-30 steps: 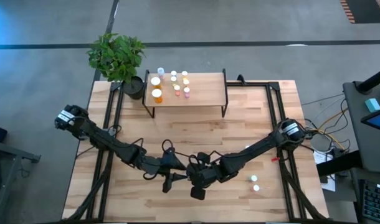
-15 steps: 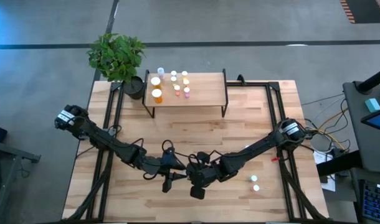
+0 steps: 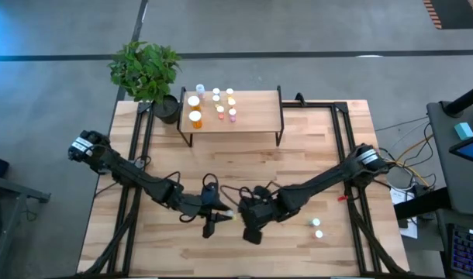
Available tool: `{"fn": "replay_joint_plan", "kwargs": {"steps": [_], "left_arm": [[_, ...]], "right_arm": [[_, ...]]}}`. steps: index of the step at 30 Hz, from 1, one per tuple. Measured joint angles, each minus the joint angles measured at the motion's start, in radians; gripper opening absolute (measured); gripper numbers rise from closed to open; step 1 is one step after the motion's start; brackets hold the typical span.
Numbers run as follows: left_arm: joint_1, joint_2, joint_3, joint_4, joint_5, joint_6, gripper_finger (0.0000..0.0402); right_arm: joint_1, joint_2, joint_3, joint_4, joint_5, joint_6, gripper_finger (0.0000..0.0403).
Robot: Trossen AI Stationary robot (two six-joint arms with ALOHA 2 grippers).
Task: Pick and place medicine bottles onto shelf by color
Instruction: Put the yellow pill bottle on the shelf
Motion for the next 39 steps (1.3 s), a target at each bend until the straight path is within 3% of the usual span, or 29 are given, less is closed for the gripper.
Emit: {"fn": "replay_joint_plan", "kwargs": {"steps": [6, 9, 13, 20, 27, 32, 39], "left_arm": [[0.08, 0.0, 0.027, -0.002, 0.008, -0.002, 0.0105], [0.145, 0.0, 0.081, -0.061, 0.084, 0.012, 0.0106], [0.243, 0.0, 0.219, -0.257, 0.137, 0.074, 0.0106], [0.4, -0.001, 0.485, -0.564, 0.177, 0.171, 0.0106], [0.564, -0.002, 0.615, -0.601, 0.179, 0.178, 0.0106], [0.687, 0.003, 0.702, -0.641, 0.183, 0.168, 0.0106], [0.829, 0.059, 0.822, -0.644, 0.261, 0.299, 0.0106]], "right_arm": [[-0.002, -0.15, 0.015, -0.277, 0.035, -0.042, 0.0184], [-0.01, -0.238, 0.019, -0.386, 0.132, -0.066, 0.0196], [-0.016, -0.36, 0.019, -0.484, 0.256, -0.103, 0.0198], [-0.032, -0.547, 0.018, -0.503, 0.405, -0.216, 0.0199], [-0.128, -0.648, 0.017, -0.492, 0.626, -0.492, 0.0199], [-0.245, -0.673, 0.017, -0.49, 0.628, -0.525, 0.0199], [-0.366, -0.667, 0.01, -0.486, 0.628, -0.591, 0.0199]]}}
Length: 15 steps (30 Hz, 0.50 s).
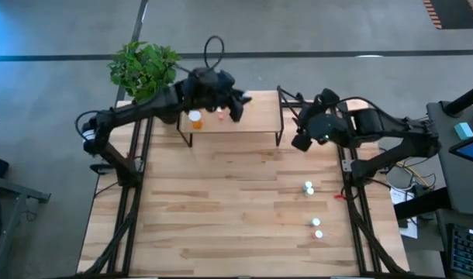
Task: Pick and place medicine bottles onto shelf by color
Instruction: Put the yellow pill bottle on the shelf
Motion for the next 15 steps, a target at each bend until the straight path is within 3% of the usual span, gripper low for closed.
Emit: {"fn": "replay_joint_plan", "kwargs": {"steps": [8, 15], "left_arm": [[0.15, 0.173, 0.166, 0.0, 0.124, 0.073, 0.0106], [0.199, 0.292, 0.271, -0.107, 0.133, 0.168, 0.0106]], "right_arm": [[-0.117, 0.033, -0.009, -0.004, 0.0, -0.094, 0.0199], [-0.239, 0.051, -0.023, -0.005, 0.0, -0.089, 0.0199]]}}
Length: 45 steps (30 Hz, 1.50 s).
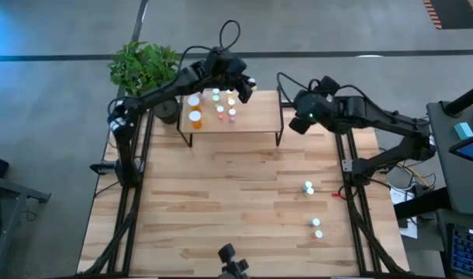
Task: Pick and place medicine bottles onto shelf by color
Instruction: Put the yellow pill bottle on the shelf
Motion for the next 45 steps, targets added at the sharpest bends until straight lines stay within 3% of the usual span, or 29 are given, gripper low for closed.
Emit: {"fn": "replay_joint_plan", "kwargs": {"steps": [7, 18, 23, 45], "left_arm": [[0.025, 0.024, -0.006, -0.109, -0.008, 0.032, 0.0106], [0.033, 0.068, -0.036, -0.099, -0.011, 0.031, 0.0106], [0.033, 0.074, -0.036, -0.1, -0.06, 0.036, 0.0106], [0.033, 0.074, -0.048, -0.132, -0.06, 0.057, 0.0117]], "right_arm": [[-0.103, 0.0, -0.008, 0.018, -0.03, -0.046, 0.0199], [-0.246, 0.0, -0.008, 0.12, -0.135, -0.113, 0.0199], [-0.258, 0.0, -0.008, 0.12, -0.152, -0.119, 0.0199], [-0.26, 0.0, -0.008, 0.12, -0.188, -0.037, 0.0199]]}}
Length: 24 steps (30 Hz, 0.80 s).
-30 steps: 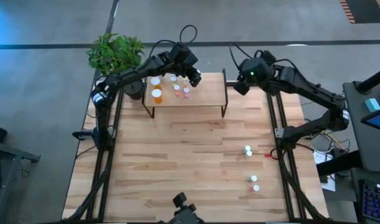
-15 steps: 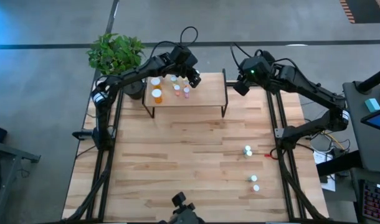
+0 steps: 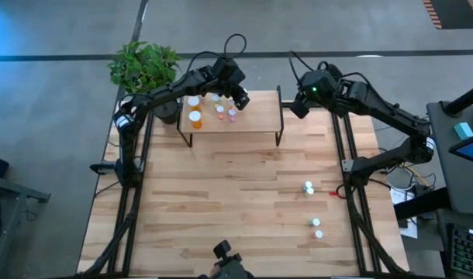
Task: Pick and place medicine bottles onto shelf by color
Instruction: Put the yellow pill bottle on the shelf
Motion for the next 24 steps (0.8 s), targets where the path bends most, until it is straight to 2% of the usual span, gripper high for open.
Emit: {"fn": "replay_joint_plan", "kwargs": {"steps": [12, 18, 20, 24], "left_arm": [[0.0, 0.0, -0.001, -0.001, 0.002, -0.001, 0.0154], [0.0, -0.007, 0.018, -0.002, 0.002, -0.001, 0.0182], [-0.004, -0.021, 0.039, -0.001, 0.001, 0.012, 0.0189], [-0.03, -0.066, 0.062, 0.009, 0.0, 0.055, 0.0202]], "right_arm": [[0.0, 0.0, 0.0, -0.012, -0.002, 0.063, 0.0199], [0.0, -0.005, 0.003, -0.046, -0.063, 0.105, 0.0199], [0.0, -0.01, 0.004, -0.062, -0.141, 0.093, 0.0199], [0.001, -0.015, -0.021, -0.101, -0.401, 0.049, 0.0199]]}}
